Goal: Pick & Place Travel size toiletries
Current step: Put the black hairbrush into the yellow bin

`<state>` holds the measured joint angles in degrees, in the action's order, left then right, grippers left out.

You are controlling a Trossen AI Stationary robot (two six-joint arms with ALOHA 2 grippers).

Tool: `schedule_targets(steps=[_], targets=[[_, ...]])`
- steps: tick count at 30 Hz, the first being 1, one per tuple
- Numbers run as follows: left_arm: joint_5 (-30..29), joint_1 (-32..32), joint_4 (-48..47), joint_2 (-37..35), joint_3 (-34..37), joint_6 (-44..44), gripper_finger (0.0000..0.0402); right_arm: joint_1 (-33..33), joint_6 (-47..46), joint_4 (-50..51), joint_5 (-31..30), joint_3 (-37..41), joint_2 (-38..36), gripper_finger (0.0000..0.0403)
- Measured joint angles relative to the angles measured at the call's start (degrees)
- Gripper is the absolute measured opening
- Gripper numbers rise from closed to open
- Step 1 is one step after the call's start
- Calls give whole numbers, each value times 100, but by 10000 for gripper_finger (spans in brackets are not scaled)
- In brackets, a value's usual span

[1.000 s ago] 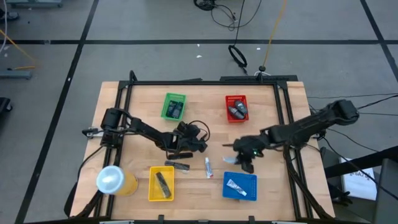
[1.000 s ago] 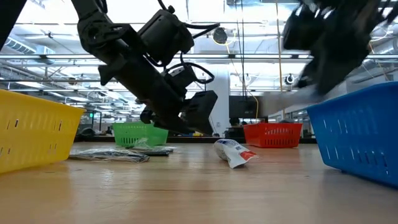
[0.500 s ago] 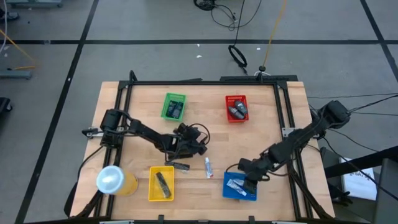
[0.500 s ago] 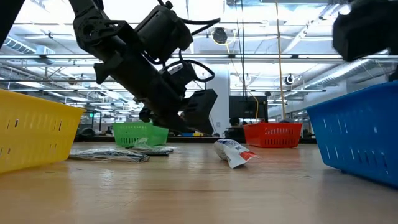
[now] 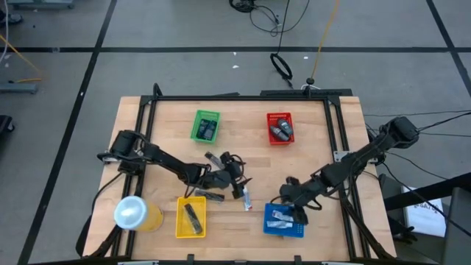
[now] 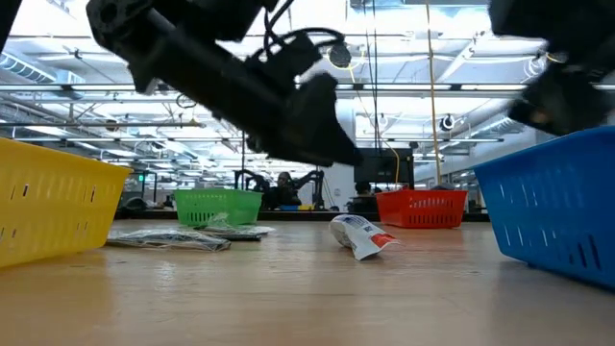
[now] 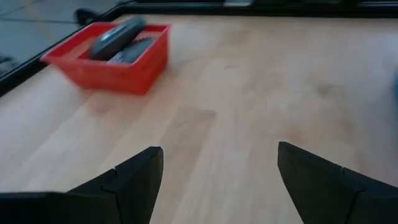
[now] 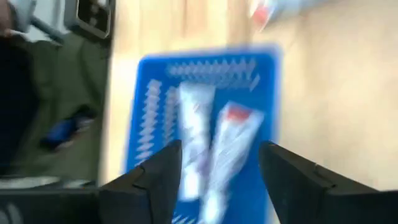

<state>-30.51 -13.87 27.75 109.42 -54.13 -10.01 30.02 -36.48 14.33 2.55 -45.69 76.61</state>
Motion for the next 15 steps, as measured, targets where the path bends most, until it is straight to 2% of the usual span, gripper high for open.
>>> schedule_targets(steps=[4, 7, 9, 11, 13, 15], targets=[[248, 1, -735, -526, -3, -170, 312, -123, 1342, -47, -1308, 33, -190, 218], [302, 46, -2076, -1171, -7, -781, 312, -264, 1931, -359, -2362, 206, -221, 217], [605, 154, -3102, -1576, -9, -1287, 312, -393, 2209, -859, -2803, 446, -211, 214], [1240, 281, -4077, -1863, -9, -1693, 312, -593, 2409, -1668, -2823, 770, -174, 210], [1826, 393, -4981, -2062, -9, -1857, 311, -842, 2529, -2446, -2528, 1123, -136, 207], [2038, 464, -5679, -2128, -9, -1848, 300, -1101, 2566, -3125, -2184, 1415, -114, 205]])
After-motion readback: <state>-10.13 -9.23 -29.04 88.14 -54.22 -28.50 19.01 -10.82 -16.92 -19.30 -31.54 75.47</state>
